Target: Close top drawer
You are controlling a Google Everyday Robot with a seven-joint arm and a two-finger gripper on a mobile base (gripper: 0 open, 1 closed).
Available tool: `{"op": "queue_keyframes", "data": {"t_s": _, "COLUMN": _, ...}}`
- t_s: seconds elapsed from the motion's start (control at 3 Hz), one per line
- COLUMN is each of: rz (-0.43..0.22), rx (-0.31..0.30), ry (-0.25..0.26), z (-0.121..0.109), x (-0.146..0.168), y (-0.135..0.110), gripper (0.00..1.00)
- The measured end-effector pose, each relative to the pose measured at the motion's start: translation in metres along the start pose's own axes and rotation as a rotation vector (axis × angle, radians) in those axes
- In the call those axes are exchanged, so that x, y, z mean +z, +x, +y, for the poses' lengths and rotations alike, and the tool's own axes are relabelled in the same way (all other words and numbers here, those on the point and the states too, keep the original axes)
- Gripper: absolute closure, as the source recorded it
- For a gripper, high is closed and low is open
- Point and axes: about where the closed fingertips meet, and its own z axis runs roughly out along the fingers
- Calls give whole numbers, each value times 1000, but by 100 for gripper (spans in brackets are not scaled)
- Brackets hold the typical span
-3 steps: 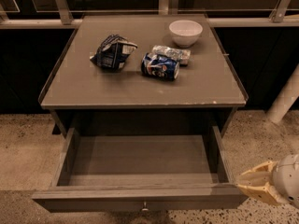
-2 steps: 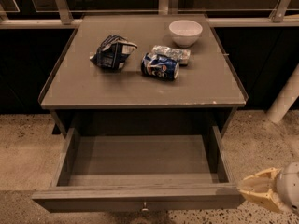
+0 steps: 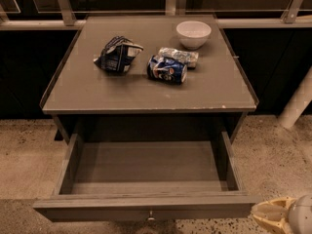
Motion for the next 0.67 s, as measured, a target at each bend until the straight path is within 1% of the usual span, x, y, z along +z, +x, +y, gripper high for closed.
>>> {"op": "queue_keyframes", "data": {"t_s": 0.33, "rz": 18, "rx": 32, "ry": -24, "z": -13, "x": 33, "y": 18, "gripper": 100}}
{"op": "queue_keyframes", "data": {"t_s": 0.67, "rz": 38, "rx": 46, "ry": -64, "z": -27, "x": 67, "y": 27, "gripper": 100}}
